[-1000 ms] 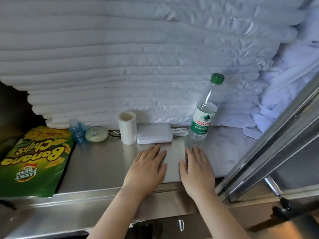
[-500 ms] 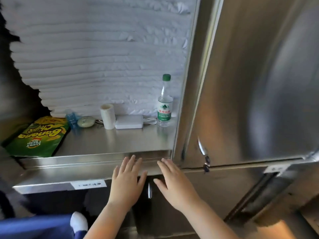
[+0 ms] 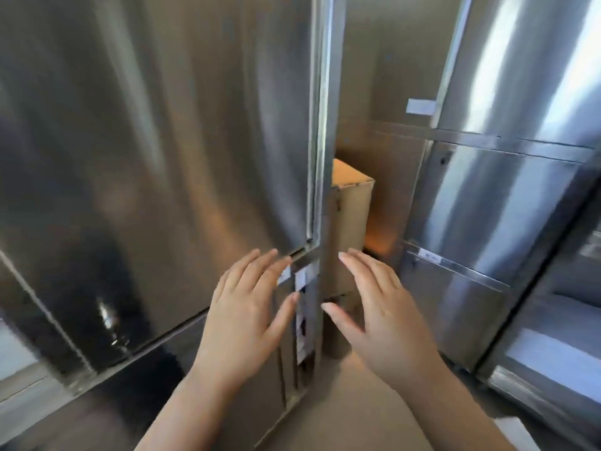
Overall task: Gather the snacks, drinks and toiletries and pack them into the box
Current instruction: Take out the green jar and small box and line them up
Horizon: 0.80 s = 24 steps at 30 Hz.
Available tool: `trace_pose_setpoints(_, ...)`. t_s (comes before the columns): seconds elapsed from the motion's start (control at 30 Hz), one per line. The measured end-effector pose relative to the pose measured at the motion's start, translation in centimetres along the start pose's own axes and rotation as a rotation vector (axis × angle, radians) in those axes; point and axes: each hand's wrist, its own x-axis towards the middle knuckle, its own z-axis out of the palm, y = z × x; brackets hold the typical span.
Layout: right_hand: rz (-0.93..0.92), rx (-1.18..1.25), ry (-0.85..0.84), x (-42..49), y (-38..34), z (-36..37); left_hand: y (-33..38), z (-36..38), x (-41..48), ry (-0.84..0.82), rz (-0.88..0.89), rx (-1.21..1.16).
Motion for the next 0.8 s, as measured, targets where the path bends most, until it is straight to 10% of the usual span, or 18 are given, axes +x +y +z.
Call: trace_pose_setpoints(0.8, 0.875, -0.571, 0.357, -6.8, 40.8, -23.6, 40.7, 34.2, 29.1, -0.296, 0.746, -0.446)
